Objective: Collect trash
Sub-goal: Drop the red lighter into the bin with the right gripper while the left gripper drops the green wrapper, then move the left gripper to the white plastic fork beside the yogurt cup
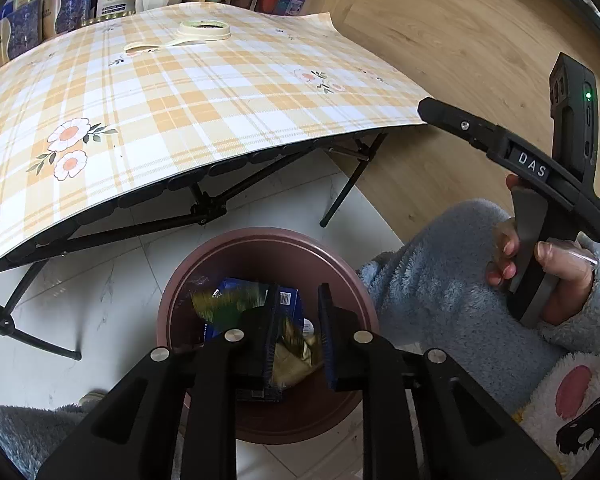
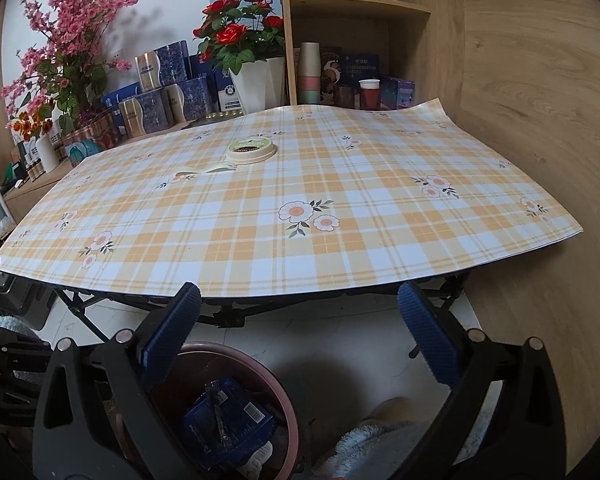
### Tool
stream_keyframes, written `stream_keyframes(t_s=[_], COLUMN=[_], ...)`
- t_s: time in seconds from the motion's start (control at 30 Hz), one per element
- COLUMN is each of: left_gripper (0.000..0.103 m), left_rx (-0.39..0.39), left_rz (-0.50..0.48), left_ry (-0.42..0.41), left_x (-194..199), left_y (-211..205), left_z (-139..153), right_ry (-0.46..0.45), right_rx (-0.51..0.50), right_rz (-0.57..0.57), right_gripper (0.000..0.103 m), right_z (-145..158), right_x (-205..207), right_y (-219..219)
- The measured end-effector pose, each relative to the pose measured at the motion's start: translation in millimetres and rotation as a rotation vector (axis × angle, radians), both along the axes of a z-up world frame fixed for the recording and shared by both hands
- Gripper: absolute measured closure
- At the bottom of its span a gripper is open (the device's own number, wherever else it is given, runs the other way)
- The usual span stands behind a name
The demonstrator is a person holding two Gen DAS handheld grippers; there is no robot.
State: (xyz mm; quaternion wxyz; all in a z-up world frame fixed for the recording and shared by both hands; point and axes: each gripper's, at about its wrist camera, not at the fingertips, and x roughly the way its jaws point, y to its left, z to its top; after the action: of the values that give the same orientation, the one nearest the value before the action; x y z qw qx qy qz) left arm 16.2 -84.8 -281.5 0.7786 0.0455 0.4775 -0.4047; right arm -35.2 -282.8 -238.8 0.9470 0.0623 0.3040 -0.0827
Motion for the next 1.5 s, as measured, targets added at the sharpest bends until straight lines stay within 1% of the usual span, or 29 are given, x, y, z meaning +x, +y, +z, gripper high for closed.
stream_keyframes(t_s=[0.03, 0.07, 0.1, 0.13, 0.17, 0.2, 0.27, 0.37, 0.6, 0.77, 0.9, 1.0, 1.13, 1.23, 1.3, 1.37, 1.47, 1.5], left_gripper=[0.072, 0.057, 0.05, 0.04, 0.035, 0.032, 0.024, 0.021, 0.02, 0.019, 0.019, 0.019, 0.019, 0.02, 0.02, 0.02, 0.02, 0.02], left_rx=[-0.002, -0.001, -0.003, -0.009, -0.018, -0.026, -0.032, -0.053, -0.105, -0.143, -0.149, -0.145, -0.135, -0.149, -0.147, -0.133, -0.174, -0.171], left_rz=[0.005, 0.014, 0.029, 0.045, 0.06, 0.078, 0.113, 0.169, 0.266, 0.295, 0.295, 0.294, 0.31, 0.3, 0.289, 0.26, 0.216, 0.192], left_ry=[-0.003, -0.009, -0.022, -0.035, -0.046, -0.056, -0.068, -0.071, -0.052, -0.013, -0.01, -0.014, -0.025, -0.011, -0.012, -0.022, -0.05, -0.077], left_x=[0.2, -0.2, 0.1, 0.4, 0.8, 1.6, 3.9, 9.4, 17.9, 23.7, 23.7, 23.1, 23.6, 28.3, 37.7, 54.2, 80.5, 96.6], left_y=[0.6, 0.3, 1.7, 3.7, 6.0, 8.7, 13.4, 21.7, 40.8, 49.8, 50.2, 49.5, 50.7, 51.9, 51.0, 45.6, 38.2, 30.2], left_z=[0.7, 1.4, 3.0, 5.3, 7.6, 9.9, 12.5, 15.3, 18.4, 17.1, 17.1, 17.1, 19.0, 22.8, 29.1, 40.3, 59.8, 68.9], right_ry=[0.001, 0.002, 0.003, 0.005, 0.007, 0.01, 0.011, 0.018, 0.031, 0.045, 0.059, 0.068, 0.082, 0.081, 0.08, 0.081, 0.081, 0.078], right_rx=[-0.002, -0.003, -0.004, -0.004, -0.005, -0.006, -0.008, -0.011, -0.018, -0.014, -0.011, 0.029, 0.107, 0.173, 0.222, 0.243, 0.256, 0.266], right_rz=[0.001, 0.002, 0.004, 0.004, 0.005, 0.006, 0.006, 0.008, 0.011, 0.007, 0.002, 0.016, 0.032, 0.023, 0.024, 0.026, 0.019, 0.014], right_gripper=[0.006, 0.006, 0.006, 0.006, 0.006, 0.006, 0.006, 0.006, 0.006, 0.006, 0.006, 0.006, 0.006, 0.006, 0.006, 0.006, 0.006, 0.006], right_z=[-0.1, 0.0, 0.0, -0.1, -0.4, -0.6, -0.6, -2.3, -4.1, -5.6, -7.4, -8.3, -9.5, -6.2, -3.3, 0.0, 5.4, 6.8], right_x=[0.1, -0.1, -0.2, 0.1, 0.6, 1.2, 1.6, 2.6, 4.2, 6.6, 9.0, 10.4, 13.7, 18.3, 24.3, 31.8, 48.2, 56.5], right_y=[0.6, 1.1, 1.5, 1.3, 1.3, 1.6, 1.8, 3.2, 5.8, 5.6, 4.9, 1.2, -9.1, -20.6, -29.4, -36.2, -46.4, -51.0])
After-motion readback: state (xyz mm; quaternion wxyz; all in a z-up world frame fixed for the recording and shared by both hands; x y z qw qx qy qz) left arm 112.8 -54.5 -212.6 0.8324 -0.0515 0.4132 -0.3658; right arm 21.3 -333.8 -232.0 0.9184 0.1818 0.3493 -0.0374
